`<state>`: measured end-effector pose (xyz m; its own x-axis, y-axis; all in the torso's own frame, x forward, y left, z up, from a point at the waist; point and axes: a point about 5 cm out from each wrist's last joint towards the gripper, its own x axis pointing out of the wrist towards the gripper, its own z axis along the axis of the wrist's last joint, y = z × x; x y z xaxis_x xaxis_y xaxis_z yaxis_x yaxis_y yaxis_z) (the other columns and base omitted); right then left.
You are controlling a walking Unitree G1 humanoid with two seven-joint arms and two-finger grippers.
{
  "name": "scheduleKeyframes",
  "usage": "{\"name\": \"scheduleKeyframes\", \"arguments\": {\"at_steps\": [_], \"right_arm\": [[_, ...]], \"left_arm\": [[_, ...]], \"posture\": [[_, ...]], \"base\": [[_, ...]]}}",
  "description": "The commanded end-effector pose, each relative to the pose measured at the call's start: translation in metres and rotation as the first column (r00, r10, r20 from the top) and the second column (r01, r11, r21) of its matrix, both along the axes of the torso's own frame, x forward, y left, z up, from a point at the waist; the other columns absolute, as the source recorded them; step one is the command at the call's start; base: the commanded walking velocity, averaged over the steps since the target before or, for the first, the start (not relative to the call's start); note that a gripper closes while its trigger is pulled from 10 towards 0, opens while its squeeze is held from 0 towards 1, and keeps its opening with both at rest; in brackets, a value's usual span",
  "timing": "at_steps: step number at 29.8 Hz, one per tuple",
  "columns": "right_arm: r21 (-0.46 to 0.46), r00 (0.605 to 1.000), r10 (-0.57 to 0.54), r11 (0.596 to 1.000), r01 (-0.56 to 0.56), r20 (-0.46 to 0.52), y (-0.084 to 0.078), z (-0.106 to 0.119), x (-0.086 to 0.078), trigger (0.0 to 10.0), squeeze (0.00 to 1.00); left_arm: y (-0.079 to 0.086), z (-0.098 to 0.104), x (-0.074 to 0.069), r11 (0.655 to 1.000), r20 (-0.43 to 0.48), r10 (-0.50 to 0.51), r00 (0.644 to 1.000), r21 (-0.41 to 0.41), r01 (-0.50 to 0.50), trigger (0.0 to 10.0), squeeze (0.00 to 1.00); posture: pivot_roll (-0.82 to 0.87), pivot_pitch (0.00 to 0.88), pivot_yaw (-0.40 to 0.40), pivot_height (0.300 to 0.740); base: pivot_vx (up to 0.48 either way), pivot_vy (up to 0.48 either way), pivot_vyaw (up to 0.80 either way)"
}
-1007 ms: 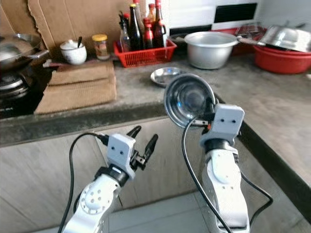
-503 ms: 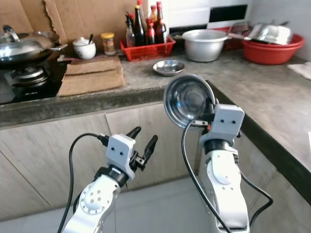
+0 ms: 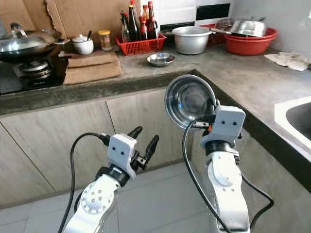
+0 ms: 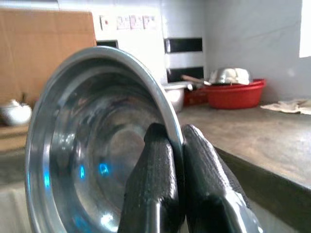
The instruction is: Kitchen organization
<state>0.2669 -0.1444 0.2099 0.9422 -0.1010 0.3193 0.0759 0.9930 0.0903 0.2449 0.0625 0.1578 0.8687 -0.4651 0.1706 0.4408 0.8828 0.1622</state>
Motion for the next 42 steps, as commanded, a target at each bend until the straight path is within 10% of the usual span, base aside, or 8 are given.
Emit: {"name": "scheduleKeyframes", "arguments": {"at_steps": [1, 42], "right_arm": [[-0.007, 1.000, -0.001, 1.000, 0.001, 0.025, -0.0005, 0.0052, -0.0009, 10.0, 0.00], [-0.009, 1.000, 0.002, 1.000, -0.002, 0.019, 0.0004, 0.0048, 0.0009, 10.0, 0.00]], "left_arm": [[-0.0009, 0.0019, 0.0002, 1.000, 0.006, -0.001, 1.000, -0.005, 0.001, 10.0, 0.00], [-0.0018, 0.0086, 0.0047, 1.000, 0.029, 0.003, 1.000, -0.011, -0.003, 10.0, 0.00]], "posture": [[0.00, 0.000, -0.008, 0.740], [0.00, 0.000, -0.003, 0.740]], "base": [[-0.341, 0.000, 0.00], [-0.030, 0.000, -0.06]]}}
